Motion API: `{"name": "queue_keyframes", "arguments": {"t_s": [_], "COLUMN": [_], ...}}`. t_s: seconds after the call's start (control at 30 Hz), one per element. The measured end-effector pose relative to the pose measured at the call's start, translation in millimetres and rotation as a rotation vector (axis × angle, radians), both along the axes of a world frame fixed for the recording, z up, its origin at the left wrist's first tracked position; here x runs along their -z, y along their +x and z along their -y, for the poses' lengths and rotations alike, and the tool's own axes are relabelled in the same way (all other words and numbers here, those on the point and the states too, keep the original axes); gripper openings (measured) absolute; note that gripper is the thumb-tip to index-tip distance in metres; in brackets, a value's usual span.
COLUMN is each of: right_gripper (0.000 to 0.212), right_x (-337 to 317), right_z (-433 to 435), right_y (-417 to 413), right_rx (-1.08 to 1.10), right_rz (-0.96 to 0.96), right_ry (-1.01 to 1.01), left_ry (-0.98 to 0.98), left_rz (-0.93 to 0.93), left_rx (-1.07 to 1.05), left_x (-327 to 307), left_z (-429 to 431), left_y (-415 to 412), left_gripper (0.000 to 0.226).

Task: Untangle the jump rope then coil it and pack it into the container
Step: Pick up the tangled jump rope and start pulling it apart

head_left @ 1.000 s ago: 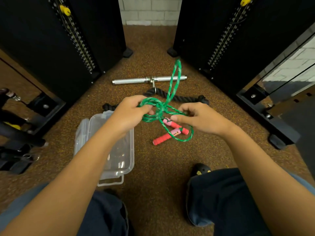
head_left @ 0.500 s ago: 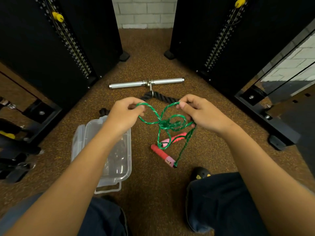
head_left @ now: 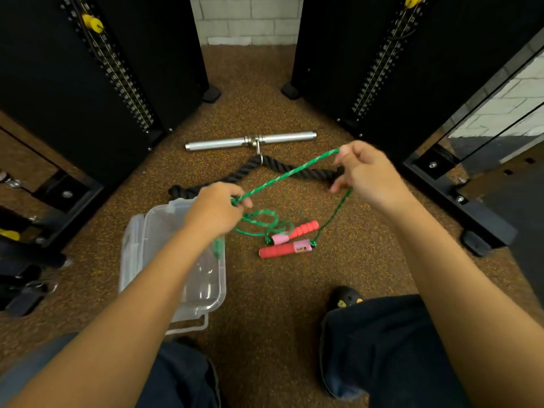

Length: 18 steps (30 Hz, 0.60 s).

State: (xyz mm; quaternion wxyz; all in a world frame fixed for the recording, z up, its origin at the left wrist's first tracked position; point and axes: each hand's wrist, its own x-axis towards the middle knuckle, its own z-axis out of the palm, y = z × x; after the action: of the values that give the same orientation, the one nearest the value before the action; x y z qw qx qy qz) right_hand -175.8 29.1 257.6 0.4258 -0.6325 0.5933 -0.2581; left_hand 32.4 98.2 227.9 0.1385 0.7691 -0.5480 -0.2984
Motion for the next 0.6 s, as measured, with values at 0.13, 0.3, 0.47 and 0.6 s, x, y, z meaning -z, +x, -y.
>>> {"name": "queue_keyframes", "arguments": {"t_s": [0.13,0.3,0.47,0.6], "right_gripper": [0.023,0.023,0.026,0.052], "right_x": [7.2,16.2,14.0,14.4], "right_z": [10.8,13.5,8.5,-12.8], "right_y": [-9.2,-12.0,-8.9,13.8], "right_rx": [0.23,0.374,0.161,-0.408], "right_rz": [0.002,-0.085,-0.35,-0.364], "right_ry": [-0.053,-0.118,-0.087,-0.249], "left_ry": [0.047,0.109,0.09,0.042], "left_rz": [0.076,0.096,-0.23,-0.336], "left_rx": [-0.066,-0.018,0.034,0.093], "left_x": [0.3,-2.6,-6.3,-9.1], "left_z": [2.7,1.8,5.3,6.5], "left_y": [12.8,8.8,1.5,-13.2], "left_gripper": [0.015,0.015,0.01,0.01]}}
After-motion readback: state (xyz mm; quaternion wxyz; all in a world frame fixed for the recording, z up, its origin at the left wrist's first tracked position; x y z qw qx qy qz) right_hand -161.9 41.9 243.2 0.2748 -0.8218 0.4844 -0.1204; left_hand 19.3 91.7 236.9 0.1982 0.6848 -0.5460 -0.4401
